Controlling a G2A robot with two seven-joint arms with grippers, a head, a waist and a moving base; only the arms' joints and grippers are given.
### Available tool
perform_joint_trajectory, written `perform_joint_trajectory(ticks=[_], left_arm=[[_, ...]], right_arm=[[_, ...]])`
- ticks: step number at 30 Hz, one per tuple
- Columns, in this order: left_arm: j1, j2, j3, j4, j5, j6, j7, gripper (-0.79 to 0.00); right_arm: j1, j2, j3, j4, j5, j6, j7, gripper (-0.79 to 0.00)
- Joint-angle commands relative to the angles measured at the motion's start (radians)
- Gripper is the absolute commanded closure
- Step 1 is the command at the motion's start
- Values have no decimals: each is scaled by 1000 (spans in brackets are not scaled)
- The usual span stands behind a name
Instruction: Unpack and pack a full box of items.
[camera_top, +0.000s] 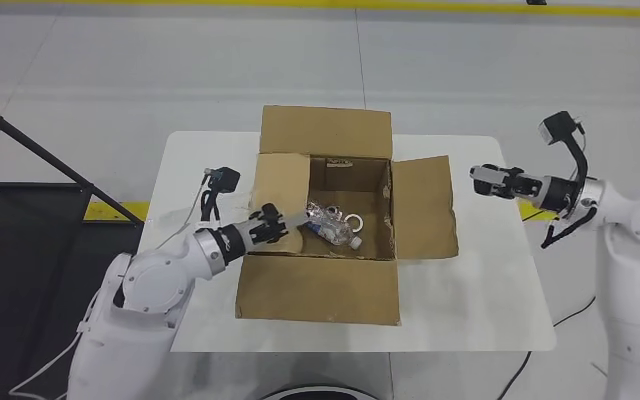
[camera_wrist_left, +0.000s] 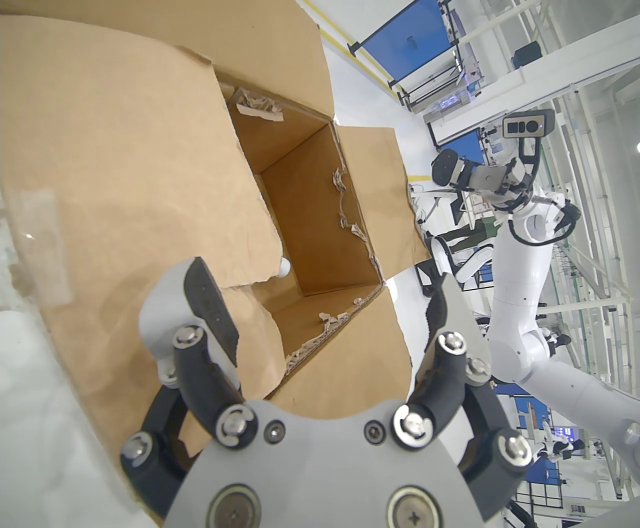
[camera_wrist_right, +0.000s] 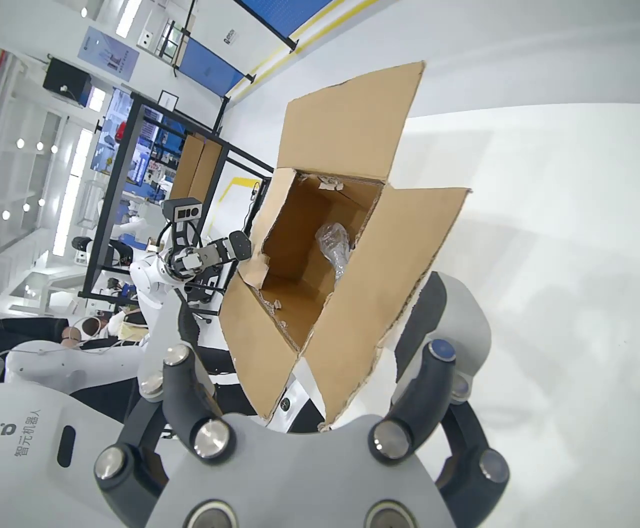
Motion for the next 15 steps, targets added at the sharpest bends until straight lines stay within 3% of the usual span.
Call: perform_joint_trajectory(ticks=[1,15], left_arm=[[-8,1,9,5,2,6,-4,-785],[-29,8,45,19,31,29,4,-785]], right_arm=[[12,2,-11,28,8,16,16,-785],[97,2,-191,179,4,33,116,-785]])
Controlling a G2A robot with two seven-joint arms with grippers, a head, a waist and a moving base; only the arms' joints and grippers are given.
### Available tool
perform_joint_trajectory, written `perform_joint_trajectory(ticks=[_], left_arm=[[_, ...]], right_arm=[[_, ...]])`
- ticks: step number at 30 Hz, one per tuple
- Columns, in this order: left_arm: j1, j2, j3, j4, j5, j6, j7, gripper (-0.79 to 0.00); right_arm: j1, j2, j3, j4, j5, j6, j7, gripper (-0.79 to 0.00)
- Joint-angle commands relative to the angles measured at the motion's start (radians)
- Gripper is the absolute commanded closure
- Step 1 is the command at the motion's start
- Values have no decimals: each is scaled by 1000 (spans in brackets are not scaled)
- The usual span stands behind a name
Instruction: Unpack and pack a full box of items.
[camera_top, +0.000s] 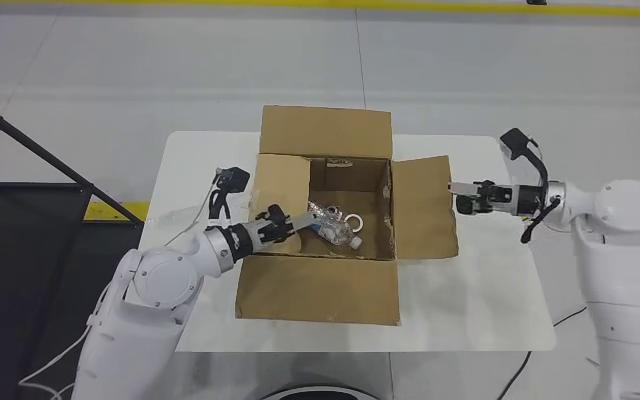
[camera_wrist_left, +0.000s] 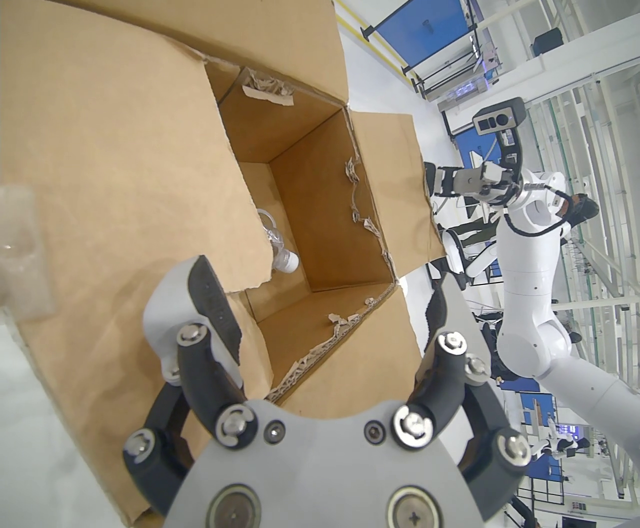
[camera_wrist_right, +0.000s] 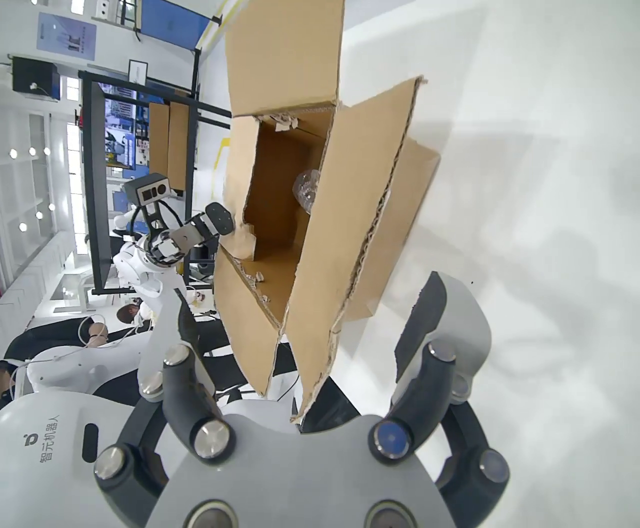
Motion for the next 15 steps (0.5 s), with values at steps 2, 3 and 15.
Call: perform_joint_trajectory(ticks=[2,3,15], left_arm=[[2,2,0,-1,0,0,2,-785],[3,3,0,-1,2,0,2,-785],[23,10,-2,-17,-7,-4,18,-785]], right_arm=[[12,-3,-33,13,28,-16,19,-785],[15,-4,-40,13,43,-24,21,-785],[15,-10,-77,-63,270,-40,30,-785]])
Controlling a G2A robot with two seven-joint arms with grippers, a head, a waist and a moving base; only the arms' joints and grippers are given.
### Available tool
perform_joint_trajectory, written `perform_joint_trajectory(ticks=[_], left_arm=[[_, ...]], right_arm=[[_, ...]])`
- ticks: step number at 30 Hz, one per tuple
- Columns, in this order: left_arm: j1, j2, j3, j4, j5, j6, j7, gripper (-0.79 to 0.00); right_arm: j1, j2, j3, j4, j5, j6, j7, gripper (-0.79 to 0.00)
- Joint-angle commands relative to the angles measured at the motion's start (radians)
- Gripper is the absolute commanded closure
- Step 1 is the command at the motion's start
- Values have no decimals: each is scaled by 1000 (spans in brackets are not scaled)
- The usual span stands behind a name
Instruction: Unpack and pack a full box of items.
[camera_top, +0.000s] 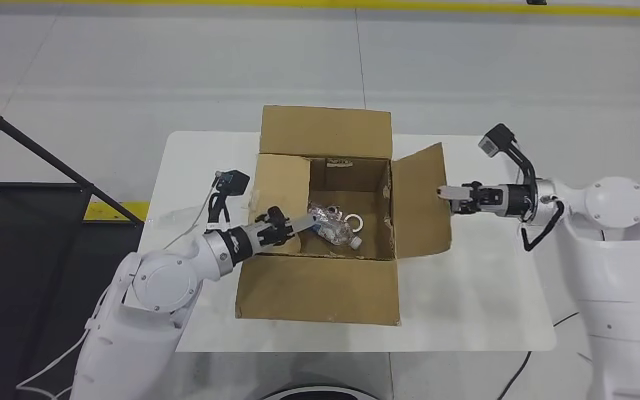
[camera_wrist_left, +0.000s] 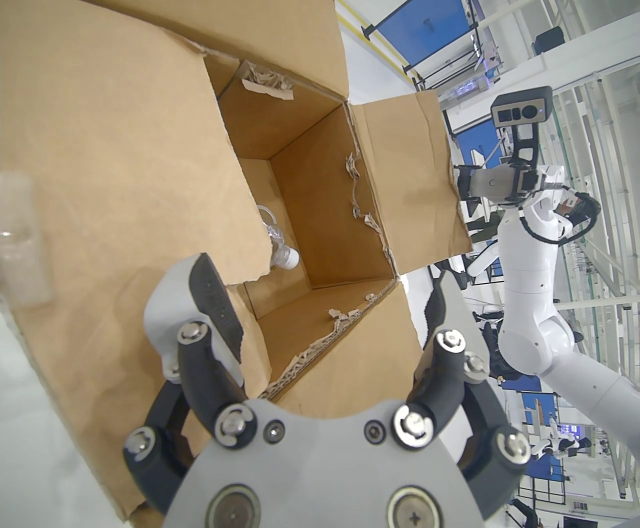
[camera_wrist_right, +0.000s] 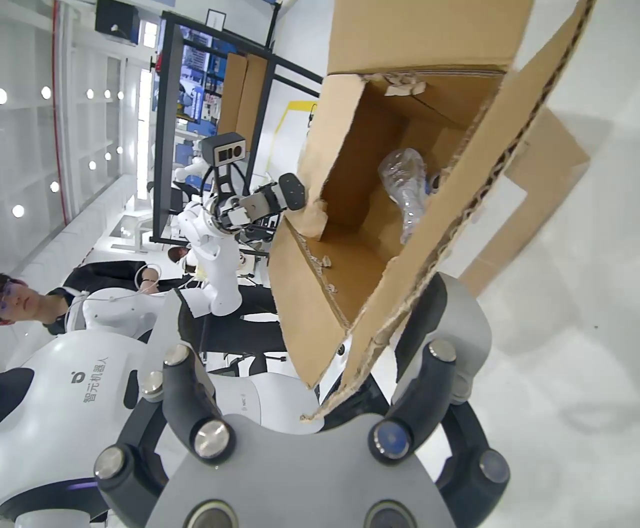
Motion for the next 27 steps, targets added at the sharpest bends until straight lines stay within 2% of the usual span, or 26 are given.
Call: perform_joint_trajectory(ticks=[1,7,11,15,20,23,27], left_arm=[[3,1,0,-1,-4,0,7,-785],[15,1,-5,-6,-24,5,56,-785],[32,2,-43,-27,-62,8,112,-785],[69,6,-138,-68,-139,1,160,-785],[150,13,-286,-112,-255,-35,153,-785],[212,19,-370,-130,-314,-82,106,-785],[295,29,-446,-132,-366,-158,-27,-785]], right_arm=[[-1,-3,-19,-20,12,1,-17,-785],[-19,-18,-99,-87,13,-32,-129,-785],[-26,-29,-155,-108,-9,-54,-191,-785],[-22,-37,-205,-110,-47,-80,-229,-785],[-10,-46,-256,-100,-92,-105,-258,-785],[-4,-50,-278,-93,-115,-118,-269,-785],[-4,-54,-299,-91,-142,-141,-286,-785]])
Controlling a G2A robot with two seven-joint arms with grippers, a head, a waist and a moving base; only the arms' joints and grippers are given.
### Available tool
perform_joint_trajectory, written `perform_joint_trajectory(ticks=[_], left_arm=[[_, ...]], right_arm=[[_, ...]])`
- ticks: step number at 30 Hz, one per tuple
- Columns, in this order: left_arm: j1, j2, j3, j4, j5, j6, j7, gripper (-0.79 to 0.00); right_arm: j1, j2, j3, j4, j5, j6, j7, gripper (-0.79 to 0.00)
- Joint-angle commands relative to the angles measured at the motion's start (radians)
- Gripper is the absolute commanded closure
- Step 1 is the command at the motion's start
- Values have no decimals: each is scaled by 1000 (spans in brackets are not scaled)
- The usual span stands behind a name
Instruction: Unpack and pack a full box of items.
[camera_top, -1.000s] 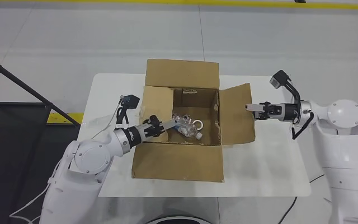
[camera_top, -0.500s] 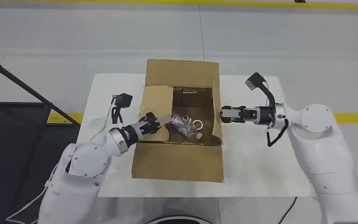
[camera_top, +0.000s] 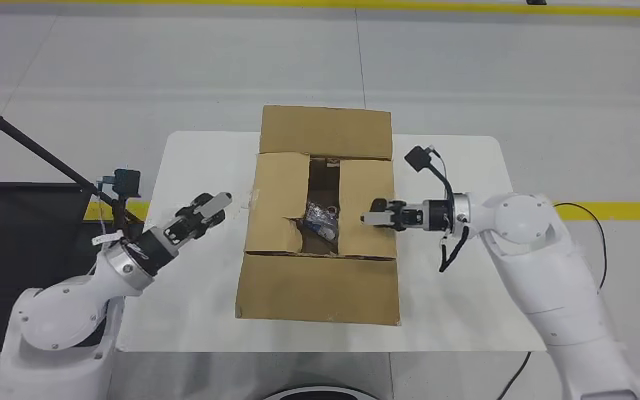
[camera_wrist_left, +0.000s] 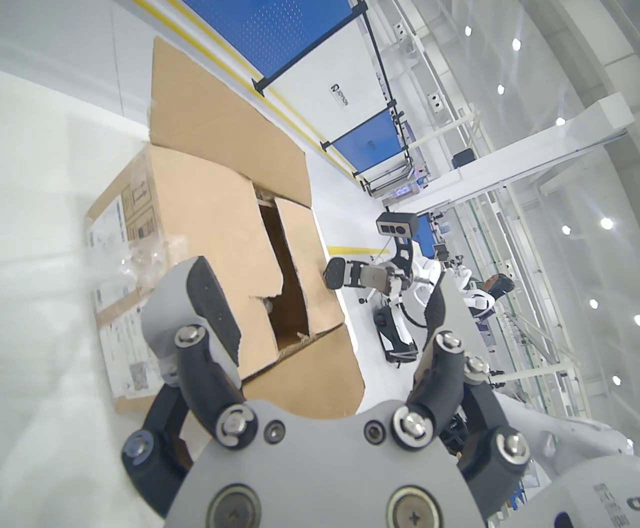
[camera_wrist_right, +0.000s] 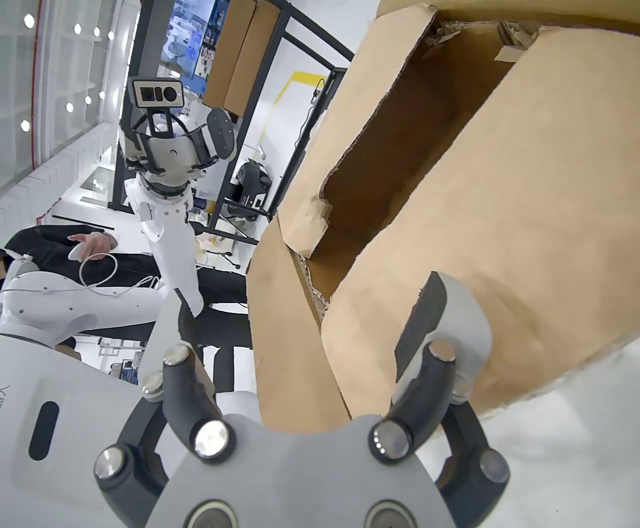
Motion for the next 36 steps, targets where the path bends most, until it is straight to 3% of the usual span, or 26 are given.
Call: perform_joint_trajectory(ticks=[1,7,14,29,36], left_arm=[[36,5,-27,6,-11,-37,-75,-785],[94,19,-47,32,-74,-134,-266,-785],[100,38,-47,78,-99,-179,-452,-785],[42,57,65,139,-98,-160,-460,-785],[7,67,90,158,-120,-142,-486,-785]], right_arm=[[-2,-1,-5,0,-4,-17,-5,-785],[-31,3,16,-34,10,-82,-38,-785],[-51,8,39,-70,17,-95,-49,-785],[-51,8,39,-70,17,-95,-49,-785],[-93,18,100,-115,-23,-102,-169,-785]])
